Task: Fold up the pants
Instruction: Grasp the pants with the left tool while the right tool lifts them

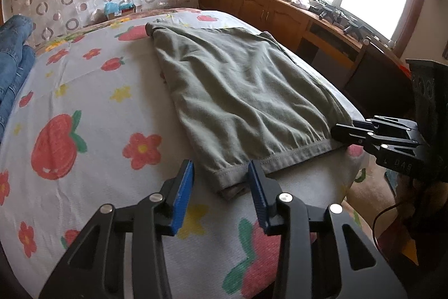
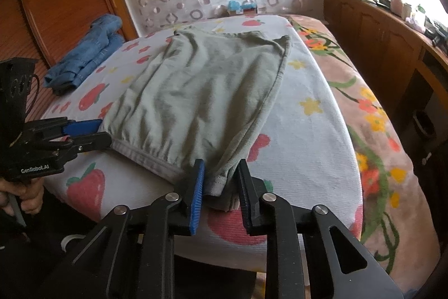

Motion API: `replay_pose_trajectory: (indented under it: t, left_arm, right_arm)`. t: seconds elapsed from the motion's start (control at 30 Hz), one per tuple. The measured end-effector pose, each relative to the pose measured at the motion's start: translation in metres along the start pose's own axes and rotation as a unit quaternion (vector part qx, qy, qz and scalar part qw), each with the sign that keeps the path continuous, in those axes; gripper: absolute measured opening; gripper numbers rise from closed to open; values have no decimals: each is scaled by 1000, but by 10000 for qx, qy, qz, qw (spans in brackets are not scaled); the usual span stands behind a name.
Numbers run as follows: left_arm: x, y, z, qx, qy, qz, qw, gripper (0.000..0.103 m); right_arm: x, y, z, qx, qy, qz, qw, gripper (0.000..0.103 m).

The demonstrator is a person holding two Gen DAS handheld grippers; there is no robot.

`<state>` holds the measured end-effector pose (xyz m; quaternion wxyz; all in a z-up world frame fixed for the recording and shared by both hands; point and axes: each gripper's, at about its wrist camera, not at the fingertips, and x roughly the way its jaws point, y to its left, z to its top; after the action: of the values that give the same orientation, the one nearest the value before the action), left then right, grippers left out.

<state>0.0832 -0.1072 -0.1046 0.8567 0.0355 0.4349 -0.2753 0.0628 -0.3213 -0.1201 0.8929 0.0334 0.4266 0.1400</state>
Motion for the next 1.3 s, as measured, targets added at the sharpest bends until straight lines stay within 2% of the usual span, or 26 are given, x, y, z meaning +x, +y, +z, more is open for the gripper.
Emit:
replay_pose_trajectory:
  t: [0.1,0.2,0.3,0.53,0.8,0.9,1.03,1.13,1.3]
  left_arm:
    - [0,-2,2,-65,56,-146,9999,14]
    - [-6,-3,7,-17,-23,-193,9998,5]
    - [-25,-1,15,-82,-258,-376,9989,4]
    - [-90,-10,40,83,-983,-414,9943,3]
    - [-182,-11,69,259,-1898,-315,9810,3]
    - [-205,-6,74,315,-2145,-184,9760,3]
    - [-207,14,84,221,-2233,47,9745,3]
    - [-196,36,97,185,-2230,264,9743,3]
    - [-190,62,140,205,-2555,855,9628,3]
  right_arm:
    - [0,2,1,-92,-9,133,9999,8]
    - [-5,-3,4,16,-114,401,9991,6]
    - [-18,-2,14,6,-324,474,9984,6]
    - [-66,17,53,-301,-939,543,9936,5]
    - [-137,54,97,-808,-1681,751,9796,5]
    - [-157,70,113,-1012,-1904,843,9728,5]
    - [-151,84,134,-1188,-1931,907,9697,5]
    - [-121,93,162,-1321,-1823,874,9704,5]
    - [-91,104,218,-1385,-2024,695,9670,5]
